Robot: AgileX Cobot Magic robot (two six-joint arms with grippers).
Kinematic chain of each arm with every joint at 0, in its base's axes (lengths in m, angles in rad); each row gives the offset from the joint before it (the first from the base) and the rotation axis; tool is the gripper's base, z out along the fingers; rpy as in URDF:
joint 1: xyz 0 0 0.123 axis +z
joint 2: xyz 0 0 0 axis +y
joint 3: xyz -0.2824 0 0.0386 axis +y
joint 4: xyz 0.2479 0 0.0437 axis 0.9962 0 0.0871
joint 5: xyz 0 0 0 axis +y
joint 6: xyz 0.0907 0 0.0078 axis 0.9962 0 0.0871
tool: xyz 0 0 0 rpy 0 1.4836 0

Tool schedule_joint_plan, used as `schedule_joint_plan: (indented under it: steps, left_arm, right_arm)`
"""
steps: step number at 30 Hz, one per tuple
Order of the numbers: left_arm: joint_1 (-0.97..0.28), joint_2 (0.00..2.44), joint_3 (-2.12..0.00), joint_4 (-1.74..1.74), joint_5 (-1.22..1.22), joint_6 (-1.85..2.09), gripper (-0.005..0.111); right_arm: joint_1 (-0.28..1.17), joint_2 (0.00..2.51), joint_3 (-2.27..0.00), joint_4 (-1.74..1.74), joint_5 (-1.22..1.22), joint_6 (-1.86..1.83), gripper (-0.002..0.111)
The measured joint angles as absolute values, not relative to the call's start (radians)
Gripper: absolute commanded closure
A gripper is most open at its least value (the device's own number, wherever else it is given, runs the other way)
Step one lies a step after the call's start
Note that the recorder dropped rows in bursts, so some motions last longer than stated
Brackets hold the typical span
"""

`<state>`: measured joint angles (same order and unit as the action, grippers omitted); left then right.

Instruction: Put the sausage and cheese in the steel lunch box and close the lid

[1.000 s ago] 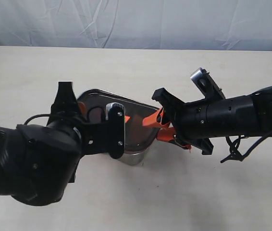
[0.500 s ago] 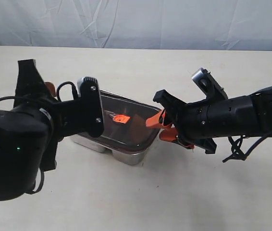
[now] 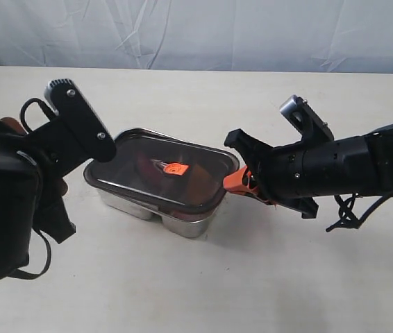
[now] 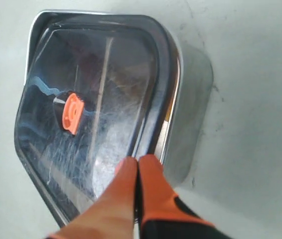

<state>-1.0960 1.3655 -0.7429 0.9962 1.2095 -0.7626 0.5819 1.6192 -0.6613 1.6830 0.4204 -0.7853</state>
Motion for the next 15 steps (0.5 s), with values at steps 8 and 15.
schedule_joint_plan:
  steps: [8, 15]
  left_arm:
    - [-1.096, 1.361, -0.743, 1.01, 1.211, -0.823, 0.055]
    - [-1.096, 1.36, -0.743, 1.041, 1.211, -0.868, 0.055]
  right_arm:
    - [0.582, 1.619, -0.661, 1.655, 0.38, -0.787, 0.109]
    - [0.582, 1.63, -0.661, 1.633, 0.336, -0.785, 0.109]
